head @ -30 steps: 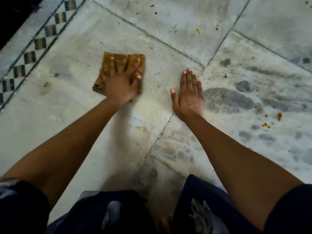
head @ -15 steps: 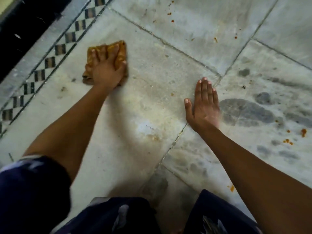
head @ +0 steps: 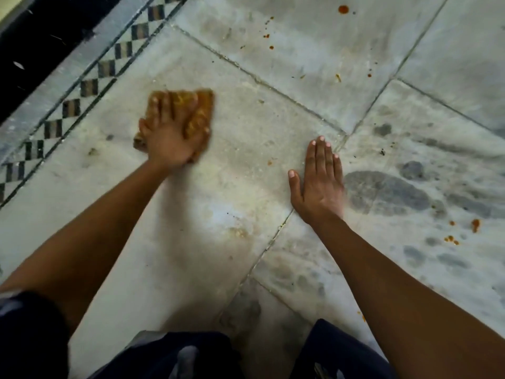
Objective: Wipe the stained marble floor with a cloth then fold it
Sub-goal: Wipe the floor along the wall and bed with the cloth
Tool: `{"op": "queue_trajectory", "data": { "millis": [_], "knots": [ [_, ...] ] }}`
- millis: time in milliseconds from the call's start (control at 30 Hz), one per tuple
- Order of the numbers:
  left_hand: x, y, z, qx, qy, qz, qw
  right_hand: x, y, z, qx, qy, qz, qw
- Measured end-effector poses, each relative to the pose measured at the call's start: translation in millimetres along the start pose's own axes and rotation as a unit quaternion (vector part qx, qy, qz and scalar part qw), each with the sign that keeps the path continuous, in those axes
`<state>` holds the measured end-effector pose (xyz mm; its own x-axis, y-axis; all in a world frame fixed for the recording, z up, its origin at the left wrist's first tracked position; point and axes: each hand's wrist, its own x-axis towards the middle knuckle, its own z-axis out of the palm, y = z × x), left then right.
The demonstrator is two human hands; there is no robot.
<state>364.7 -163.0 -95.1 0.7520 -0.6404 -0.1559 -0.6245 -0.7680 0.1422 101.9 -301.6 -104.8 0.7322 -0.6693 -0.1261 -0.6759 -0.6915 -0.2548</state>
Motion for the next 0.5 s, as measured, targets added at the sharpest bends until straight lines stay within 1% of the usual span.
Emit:
{"op": "queue_trajectory", "data": {
  "millis": [67,100,133,200,267,300,433,500],
  "knots": [
    [37.2,15.8,-8.2,-0.023,0.007,-0.086,0.996,0.6,0.9,0.7,-0.008,0.0,0.0,1.0],
    [50.4,28.8,-11.1,-0.027,-0.001,-0.104,0.994,0.6,0.9,1.3,-0.01,0.001,0.0,1.0],
    [56.9,42.8,-12.9,-0.023,-0.01,-0.097,0.995,0.8,0.6,1.3,-0.012,0.001,0.0,1.0],
    [54.3,75.9,-11.8,0.004,-0.026,-0.012,1.0,0.6,1.1,1.6,-0.01,0.002,-0.001,1.0],
    [30.2,103.9,-7.3,0.031,-0.037,0.077,0.996,0.2,0.9,1.1,0.002,0.006,-0.006,1.0],
    [14.7,112.0,-5.4,0.043,-0.032,0.108,0.993,-0.3,0.8,-0.2,0.011,0.01,-0.006,1.0],
    [-50.2,103.0,-2.0,0.054,-0.006,0.23,0.972,-3.9,2.3,-7.1,0.061,0.017,-0.007,0.998],
    [-78.7,91.0,-2.3,0.078,-0.028,0.289,0.954,-11.1,4.8,-13.9,0.076,0.022,-0.015,0.997]
  ]
}}
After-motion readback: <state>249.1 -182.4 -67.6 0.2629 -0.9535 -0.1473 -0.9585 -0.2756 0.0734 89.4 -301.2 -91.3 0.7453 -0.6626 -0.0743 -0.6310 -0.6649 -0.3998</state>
